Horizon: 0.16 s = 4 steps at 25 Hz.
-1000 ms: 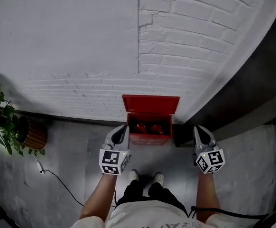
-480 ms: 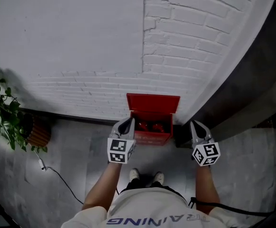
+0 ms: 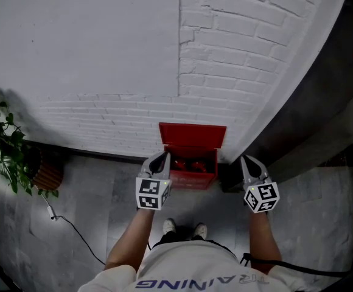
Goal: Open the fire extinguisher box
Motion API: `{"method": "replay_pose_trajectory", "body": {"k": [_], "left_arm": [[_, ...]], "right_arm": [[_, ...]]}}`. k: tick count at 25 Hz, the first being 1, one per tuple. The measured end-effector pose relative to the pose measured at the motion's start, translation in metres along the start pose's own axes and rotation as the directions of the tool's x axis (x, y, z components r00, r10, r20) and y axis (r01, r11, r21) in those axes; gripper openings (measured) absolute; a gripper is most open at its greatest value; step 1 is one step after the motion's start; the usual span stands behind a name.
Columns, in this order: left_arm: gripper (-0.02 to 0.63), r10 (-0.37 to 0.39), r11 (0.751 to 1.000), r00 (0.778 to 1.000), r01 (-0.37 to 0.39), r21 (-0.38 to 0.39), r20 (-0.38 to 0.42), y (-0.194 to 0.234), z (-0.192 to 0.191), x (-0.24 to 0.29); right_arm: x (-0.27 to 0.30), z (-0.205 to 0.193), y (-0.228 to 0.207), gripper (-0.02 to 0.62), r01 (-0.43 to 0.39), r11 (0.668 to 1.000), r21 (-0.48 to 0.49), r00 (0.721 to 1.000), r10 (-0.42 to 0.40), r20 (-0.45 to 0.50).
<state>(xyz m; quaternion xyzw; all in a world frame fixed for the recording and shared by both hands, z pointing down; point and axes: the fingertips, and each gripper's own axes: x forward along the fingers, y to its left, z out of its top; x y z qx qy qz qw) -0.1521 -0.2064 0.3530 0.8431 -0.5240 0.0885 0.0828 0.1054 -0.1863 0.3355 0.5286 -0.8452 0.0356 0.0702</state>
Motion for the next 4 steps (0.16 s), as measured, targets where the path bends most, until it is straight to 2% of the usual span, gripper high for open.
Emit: {"method": "replay_pose_trajectory", "body": {"k": [4], "left_arm": [[0.005, -0.003, 1.000, 1.000, 0.003, 0.006, 0.004, -0.0023, 0.0042, 0.0009]], "right_arm": [[-0.0006, 0.0028, -0.0014, 0.006, 0.000, 1.000, -0.002, 1.000, 0.000, 0.003]]}}
